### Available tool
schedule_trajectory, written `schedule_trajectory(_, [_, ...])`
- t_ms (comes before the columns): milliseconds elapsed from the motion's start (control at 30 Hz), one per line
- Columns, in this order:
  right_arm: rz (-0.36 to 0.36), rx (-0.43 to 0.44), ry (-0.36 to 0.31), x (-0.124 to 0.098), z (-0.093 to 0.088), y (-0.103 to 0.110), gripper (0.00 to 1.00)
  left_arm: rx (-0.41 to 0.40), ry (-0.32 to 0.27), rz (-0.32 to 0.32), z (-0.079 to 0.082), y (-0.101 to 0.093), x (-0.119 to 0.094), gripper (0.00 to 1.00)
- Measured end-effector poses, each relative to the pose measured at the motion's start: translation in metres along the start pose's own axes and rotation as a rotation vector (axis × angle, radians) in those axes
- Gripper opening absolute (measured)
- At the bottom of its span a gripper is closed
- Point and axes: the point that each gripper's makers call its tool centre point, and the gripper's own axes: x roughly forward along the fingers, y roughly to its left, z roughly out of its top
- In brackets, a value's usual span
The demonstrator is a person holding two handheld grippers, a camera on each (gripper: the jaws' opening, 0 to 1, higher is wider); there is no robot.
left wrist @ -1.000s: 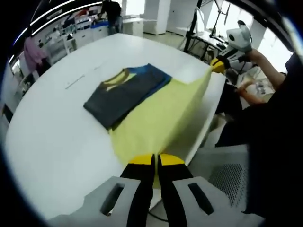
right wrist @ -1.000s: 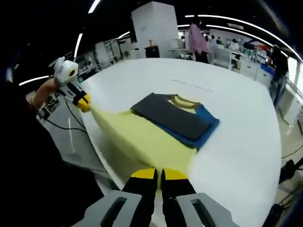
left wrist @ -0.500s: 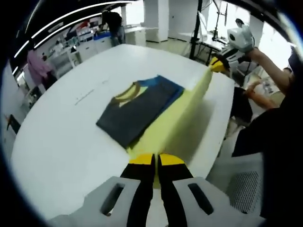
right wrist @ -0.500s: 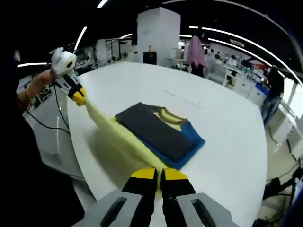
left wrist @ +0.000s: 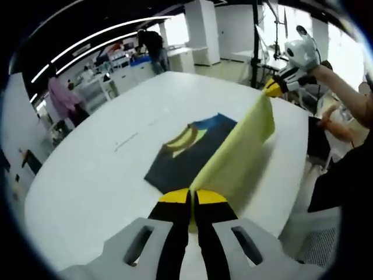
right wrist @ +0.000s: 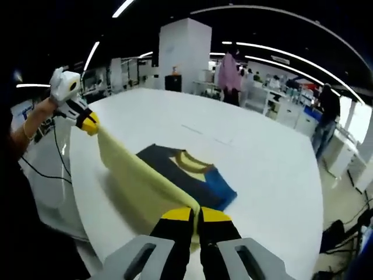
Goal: Fold the garment on the visible template until the final outline fits inside the template.
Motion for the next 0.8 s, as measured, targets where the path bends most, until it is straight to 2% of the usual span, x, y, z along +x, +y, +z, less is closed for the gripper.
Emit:
schedule_trajectory(200, [-0.05,-0.048,-0.042,0.006,0.022,-0.016,0.0,0.006,-0.055,0.067,0.019,0.019,0.005,0.0])
schedule_trajectory(367, [-0.084,-0.08,-0.063,0.012,0.037,-0.025,0.0,0.007,-0.075,0.09,0.03,0.028,0.008,0.0])
schedule_trajectory(600, [-0.116,-0.128,-0.079,0.026,0.049,-0.04,0.0,0.015,-0.096,0.126,0.039,0.045,0.017,0.0])
schedule_trajectory(800, [-0.165,-0.189,-0.065,0.051,0.048,-0.059,0.0,0.007,-0.103,0.138,0.042,0.062,0.04,0.0])
